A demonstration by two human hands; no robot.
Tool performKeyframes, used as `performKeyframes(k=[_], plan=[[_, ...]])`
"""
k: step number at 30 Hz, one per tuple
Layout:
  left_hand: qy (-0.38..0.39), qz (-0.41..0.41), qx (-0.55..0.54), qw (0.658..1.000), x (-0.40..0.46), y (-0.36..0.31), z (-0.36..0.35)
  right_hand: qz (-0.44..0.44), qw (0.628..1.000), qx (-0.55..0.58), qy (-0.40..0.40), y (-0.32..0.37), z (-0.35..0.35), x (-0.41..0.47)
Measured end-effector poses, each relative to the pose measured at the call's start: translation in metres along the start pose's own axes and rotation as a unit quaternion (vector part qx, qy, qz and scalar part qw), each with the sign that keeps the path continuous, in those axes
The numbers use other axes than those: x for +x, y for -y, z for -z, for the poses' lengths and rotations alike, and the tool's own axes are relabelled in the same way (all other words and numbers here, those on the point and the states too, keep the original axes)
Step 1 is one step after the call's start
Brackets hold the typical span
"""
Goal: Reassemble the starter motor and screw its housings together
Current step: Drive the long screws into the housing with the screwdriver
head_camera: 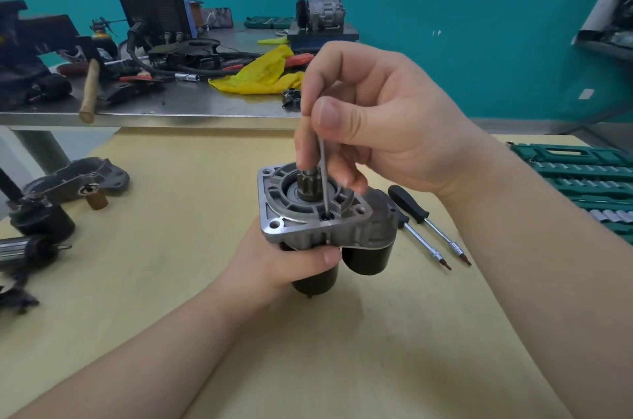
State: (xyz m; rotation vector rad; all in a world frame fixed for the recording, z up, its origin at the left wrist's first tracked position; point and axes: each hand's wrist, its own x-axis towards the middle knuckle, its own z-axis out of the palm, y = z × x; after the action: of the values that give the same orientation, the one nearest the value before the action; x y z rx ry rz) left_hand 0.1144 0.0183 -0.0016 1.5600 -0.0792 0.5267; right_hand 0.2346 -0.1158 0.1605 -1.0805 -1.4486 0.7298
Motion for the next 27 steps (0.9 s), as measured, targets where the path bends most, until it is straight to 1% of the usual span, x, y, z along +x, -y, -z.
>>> performKeyframes(k=[3,6,8,11,14,16,21,27], plan=[[0.009,0.007,0.000,1.000,0.001,-0.001,0.000,0.038,0.991,-0.129,0.015,0.007,0.005,0.005],[0.012,0.009,0.004,1.000,0.001,-0.001,-0.001,0.030,0.987,-0.157,0.021,0.012,0.006,0.006],[-0.001,0.006,0.015,1.000,0.001,-0.001,-0.001,0.015,0.987,-0.160,-0.011,0.011,0.003,0.005],[-0.032,-0.008,0.024,0.999,0.000,-0.002,-0.003,-0.004,0.979,-0.183,-0.090,0.009,-0.003,-0.001],[-0.068,-0.024,0.046,0.996,-0.003,-0.002,-0.007,0.003,0.967,-0.198,-0.158,0.008,-0.009,-0.011],[-0.078,-0.027,0.056,0.995,-0.004,-0.001,-0.007,0.014,0.966,-0.182,-0.181,0.007,-0.011,-0.016],[-0.062,-0.020,0.034,0.997,-0.003,-0.004,-0.004,0.005,0.986,-0.058,-0.159,0.001,-0.009,-0.019],[-0.025,0.002,-0.004,1.000,0.000,0.000,0.001,0.027,0.993,-0.056,-0.099,-0.005,-0.004,-0.015]])
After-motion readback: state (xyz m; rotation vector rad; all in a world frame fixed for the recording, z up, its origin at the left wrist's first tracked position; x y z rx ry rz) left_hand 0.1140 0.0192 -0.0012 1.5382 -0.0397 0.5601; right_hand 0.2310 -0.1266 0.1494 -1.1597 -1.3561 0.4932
